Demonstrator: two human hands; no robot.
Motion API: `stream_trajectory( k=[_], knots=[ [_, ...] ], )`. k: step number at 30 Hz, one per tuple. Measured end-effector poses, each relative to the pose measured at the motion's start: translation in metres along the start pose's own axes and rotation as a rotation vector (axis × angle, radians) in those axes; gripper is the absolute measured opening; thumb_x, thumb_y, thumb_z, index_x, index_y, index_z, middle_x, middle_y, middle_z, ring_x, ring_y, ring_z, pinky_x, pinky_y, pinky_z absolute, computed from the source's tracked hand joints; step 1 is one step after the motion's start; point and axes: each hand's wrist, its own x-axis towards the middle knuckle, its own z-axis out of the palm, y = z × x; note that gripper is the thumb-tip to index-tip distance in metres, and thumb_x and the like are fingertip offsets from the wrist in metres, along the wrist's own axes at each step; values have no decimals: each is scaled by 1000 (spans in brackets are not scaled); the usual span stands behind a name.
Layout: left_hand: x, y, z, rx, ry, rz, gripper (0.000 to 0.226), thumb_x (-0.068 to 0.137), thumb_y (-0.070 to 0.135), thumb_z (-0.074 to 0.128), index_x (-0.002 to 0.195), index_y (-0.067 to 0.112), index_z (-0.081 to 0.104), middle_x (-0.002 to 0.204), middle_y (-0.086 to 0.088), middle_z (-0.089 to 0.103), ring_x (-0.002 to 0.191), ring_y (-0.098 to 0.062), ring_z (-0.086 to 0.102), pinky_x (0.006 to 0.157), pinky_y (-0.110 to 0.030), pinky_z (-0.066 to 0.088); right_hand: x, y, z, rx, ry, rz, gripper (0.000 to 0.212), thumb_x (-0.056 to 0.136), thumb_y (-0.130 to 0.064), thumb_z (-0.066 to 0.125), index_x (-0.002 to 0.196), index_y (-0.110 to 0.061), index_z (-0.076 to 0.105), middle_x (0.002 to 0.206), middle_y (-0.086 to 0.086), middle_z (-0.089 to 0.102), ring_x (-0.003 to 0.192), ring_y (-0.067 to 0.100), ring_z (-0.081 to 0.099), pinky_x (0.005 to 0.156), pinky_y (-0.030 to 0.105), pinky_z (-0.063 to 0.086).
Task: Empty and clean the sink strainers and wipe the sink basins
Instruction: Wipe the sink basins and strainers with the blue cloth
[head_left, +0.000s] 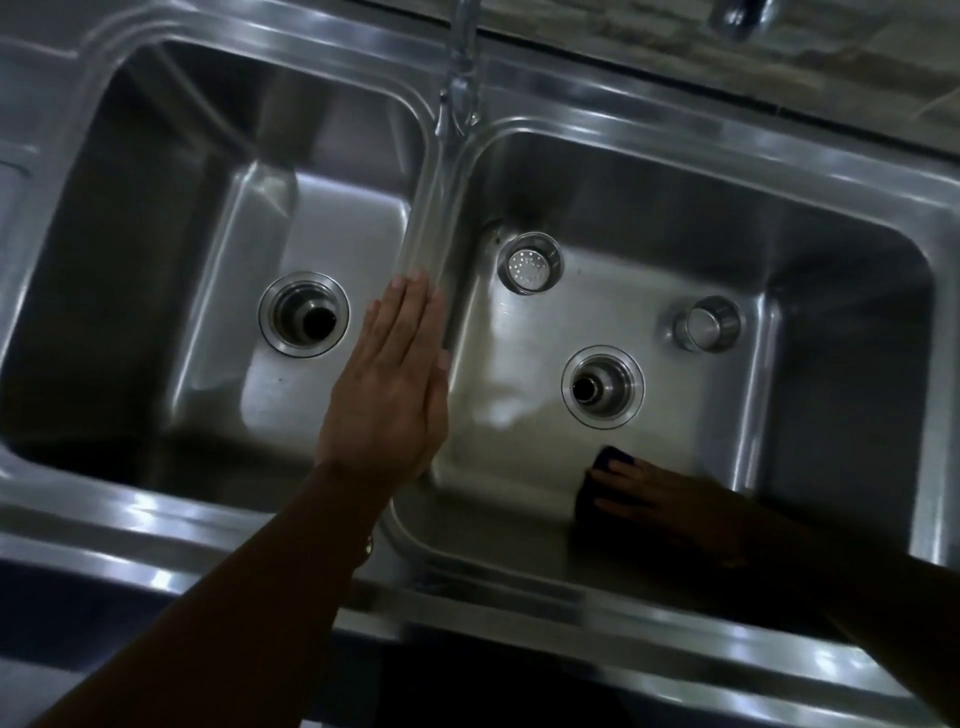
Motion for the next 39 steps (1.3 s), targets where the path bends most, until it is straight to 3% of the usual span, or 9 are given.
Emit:
stream_trajectory(
  k=[3, 8, 14, 18, 21, 26, 31, 35, 39],
  knots=[
    [0, 0, 0, 13, 2, 6, 54, 100, 12, 41, 150, -4, 35, 161, -21, 29, 153, -35, 22, 122, -54, 26, 4, -2, -1, -62, 18, -23, 54, 109, -33, 35, 160, -24, 23, 168, 12, 16, 155, 39, 16, 118, 57, 33],
    [-2, -1, 2, 21, -10, -11, 54, 101, 14, 39, 152, -3, 32, 163, -20, 26, 154, -33, 18, 123, -53, 24, 111, -45, -22, -65, 148, -113, 61, 100, -25, 51, 158, -19, 32, 168, 13, 18, 156, 36, 6, 127, 42, 9],
    [0, -1, 5, 49, -13, -7, 53, 103, 19, 36, 152, -2, 33, 163, -19, 26, 155, -32, 18, 125, -50, 21, 206, -76, -76, 130, 422, 525, 74, 97, -9, 54, 161, -13, 16, 168, 20, 4, 155, 42, 6, 124, 45, 17],
    [-1, -3, 2, 54, -28, -2, 56, 102, 23, 32, 153, -1, 30, 164, -19, 24, 155, -31, 16, 128, -46, 15, 205, -90, -82, 86, 323, 576, 79, 98, -7, 48, 161, -11, 1, 167, 22, -11, 155, 44, -8, 128, 48, 6],
    [-2, -1, 0, 135, -71, 38, 59, 101, 19, 37, 155, -1, 24, 165, -20, 18, 156, -33, 12, 128, -47, 12, 163, -106, -74, 86, 182, 445, 63, 106, -11, 36, 162, -20, 9, 168, 18, -9, 156, 39, -5, 124, 46, 17],
    [-4, 10, -8, 299, -151, 50, 61, 101, 19, 37, 157, -1, 20, 166, -23, 13, 156, -36, 9, 127, -50, 11, 82, -112, -89, 231, 4, 557, 71, 92, -14, 65, 155, -25, 35, 166, 8, 13, 146, 33, 35, 113, 42, 40],
    [-18, 39, -10, 371, -280, 459, 66, 84, 22, 63, 146, 6, 48, 155, -17, 43, 146, -36, 39, 119, -57, 32, 38, -143, -111, 500, 449, 769, 64, 74, -21, 85, 127, -19, 49, 142, 7, 28, 107, 27, 62, 93, 34, 57],
    [-27, 76, -5, 232, -379, 602, 69, 79, 34, 70, 140, 7, 55, 146, -14, 55, 137, -34, 51, 116, -51, 39, 18, -168, -135, 623, 786, 719, 53, 61, -19, 87, 107, -21, 60, 111, -1, 55, 93, 11, 58, 81, 24, 49],
    [-14, 111, -7, 89, -409, 599, 45, 77, 23, 75, 120, 10, 69, 110, -11, 73, 103, -32, 69, 107, -42, 43, -12, -185, -146, 868, 966, 695, 46, 63, -17, 87, 107, -20, 72, 97, -5, 73, 87, 7, 69, 79, 25, 59]
  ],
)
